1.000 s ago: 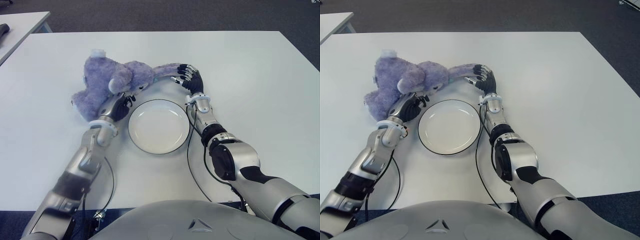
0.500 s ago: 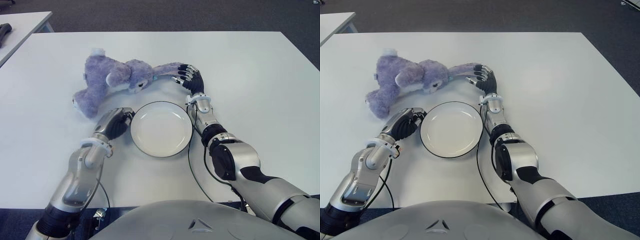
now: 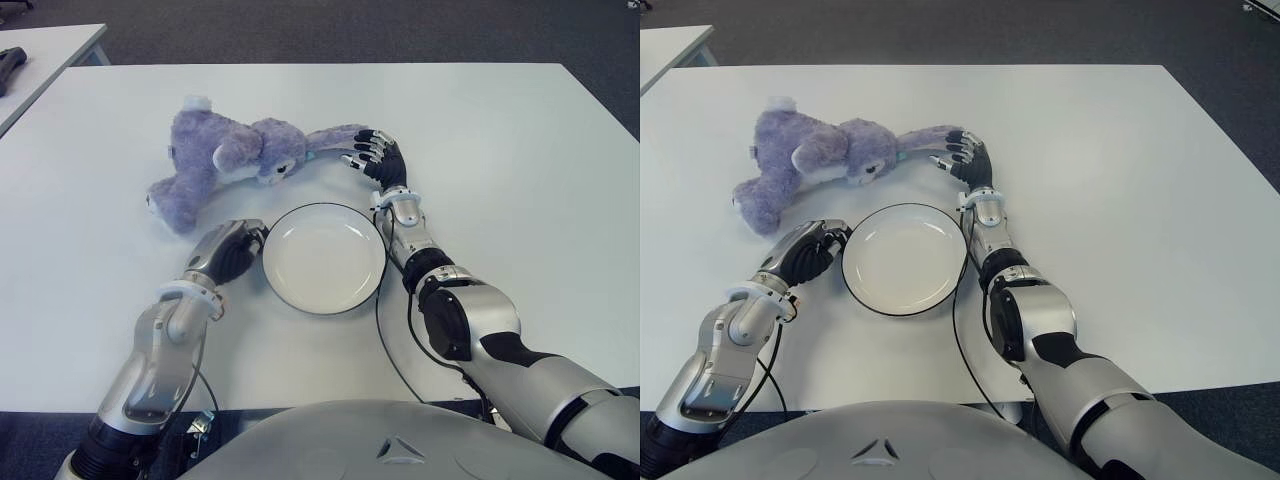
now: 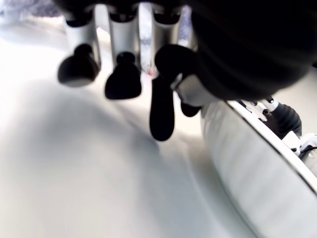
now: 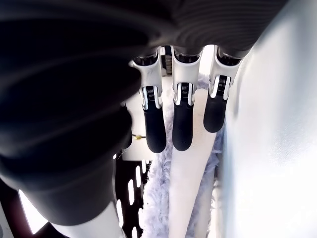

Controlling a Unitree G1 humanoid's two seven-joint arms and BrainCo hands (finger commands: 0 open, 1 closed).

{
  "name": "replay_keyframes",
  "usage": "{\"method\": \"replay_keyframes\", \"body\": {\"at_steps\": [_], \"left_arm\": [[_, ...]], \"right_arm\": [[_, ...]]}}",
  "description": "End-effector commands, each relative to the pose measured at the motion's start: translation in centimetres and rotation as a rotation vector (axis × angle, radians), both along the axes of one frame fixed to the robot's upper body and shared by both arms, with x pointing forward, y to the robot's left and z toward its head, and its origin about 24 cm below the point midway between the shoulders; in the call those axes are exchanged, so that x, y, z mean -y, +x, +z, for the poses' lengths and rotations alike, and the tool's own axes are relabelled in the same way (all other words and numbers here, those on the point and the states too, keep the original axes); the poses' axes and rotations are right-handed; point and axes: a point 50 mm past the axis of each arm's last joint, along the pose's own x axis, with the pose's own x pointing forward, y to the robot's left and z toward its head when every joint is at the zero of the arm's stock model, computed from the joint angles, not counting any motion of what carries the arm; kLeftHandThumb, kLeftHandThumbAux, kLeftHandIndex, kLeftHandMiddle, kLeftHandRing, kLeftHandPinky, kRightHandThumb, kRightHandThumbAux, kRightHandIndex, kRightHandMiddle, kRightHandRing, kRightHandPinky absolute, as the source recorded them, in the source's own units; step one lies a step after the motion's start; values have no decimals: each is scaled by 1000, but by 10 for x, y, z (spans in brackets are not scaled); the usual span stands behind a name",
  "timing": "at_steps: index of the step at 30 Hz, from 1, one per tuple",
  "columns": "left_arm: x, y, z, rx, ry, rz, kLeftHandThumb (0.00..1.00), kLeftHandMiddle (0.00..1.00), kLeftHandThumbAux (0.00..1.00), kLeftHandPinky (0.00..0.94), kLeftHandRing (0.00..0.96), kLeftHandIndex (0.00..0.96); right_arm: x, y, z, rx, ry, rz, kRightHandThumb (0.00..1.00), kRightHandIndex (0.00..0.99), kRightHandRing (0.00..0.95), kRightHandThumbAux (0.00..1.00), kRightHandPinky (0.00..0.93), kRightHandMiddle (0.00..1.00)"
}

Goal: Put the doll into the plate.

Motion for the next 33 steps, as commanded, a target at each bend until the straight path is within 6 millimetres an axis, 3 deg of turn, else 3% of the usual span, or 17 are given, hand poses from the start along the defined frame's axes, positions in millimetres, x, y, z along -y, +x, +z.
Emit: {"method": "replay_keyframes", "body": {"at_steps": [1, 3, 6, 7, 12, 13, 14, 15, 18, 19, 22, 23, 26, 33], "left_arm": [[-8, 2, -4, 53, 33, 27, 840, 567, 663, 644, 699, 405], [-10, 5, -4, 120, 69, 3, 833, 561, 666, 573, 618, 394], [-13, 7, -2, 192, 110, -23, 827, 544, 671, 538, 566, 382], [-14, 7, -2, 208, 119, -28, 725, 555, 690, 529, 545, 412], [-19, 8, 4, 321, 149, 8, 687, 479, 699, 493, 482, 413], [-20, 8, 5, 336, 154, 11, 484, 403, 498, 411, 409, 289], [-22, 9, 7, 359, 166, 17, 449, 390, 464, 397, 396, 267], [-23, 10, 8, 375, 174, 21, 411, 300, 422, 309, 312, 190], [-27, 12, 10, 425, 209, 35, 393, 234, 400, 243, 250, 133], [-28, 14, 11, 444, 223, 39, 402, 164, 378, 153, 157, 97], [-31, 16, 13, 500, 272, 59, 409, 115, 362, 82, 97, 66], [-32, 17, 13, 517, 287, 65, 412, 75, 349, 20, 53, 36], [-38, 23, 14, 576, 342, 93, 407, 13, 318, 0, 2, 1], [-45, 30, 14, 659, 412, 125, 377, 0, 275, 0, 0, 0]], "right_arm": [[-23, -74, -99, -442, 64, 16, 85, 272, 271, 931, 236, 294], [-23, -74, -98, -442, 64, 17, 86, 272, 270, 932, 240, 293], [-24, -74, -98, -443, 63, 18, 88, 273, 270, 931, 242, 293], [-24, -74, -98, -443, 62, 18, 88, 275, 271, 931, 242, 293], [-25, -74, -98, -445, 57, 20, 87, 278, 271, 929, 244, 293], [-25, -74, -98, -445, 57, 20, 86, 277, 268, 928, 239, 291], [-25, -74, -98, -445, 57, 20, 86, 277, 268, 927, 238, 291], [-25, -74, -98, -446, 56, 21, 84, 277, 268, 926, 238, 291], [-25, -74, -99, -448, 56, 22, 82, 277, 269, 925, 239, 292], [-25, -74, -99, -448, 57, 23, 81, 274, 267, 921, 237, 290], [-26, -74, -99, -449, 59, 25, 80, 271, 265, 919, 235, 289], [-26, -74, -99, -450, 60, 25, 81, 268, 263, 916, 235, 287], [-26, -74, -99, -451, 62, 26, 84, 264, 260, 910, 236, 284], [-25, -74, -99, -451, 62, 26, 97, 267, 255, 909, 227, 282]]}}
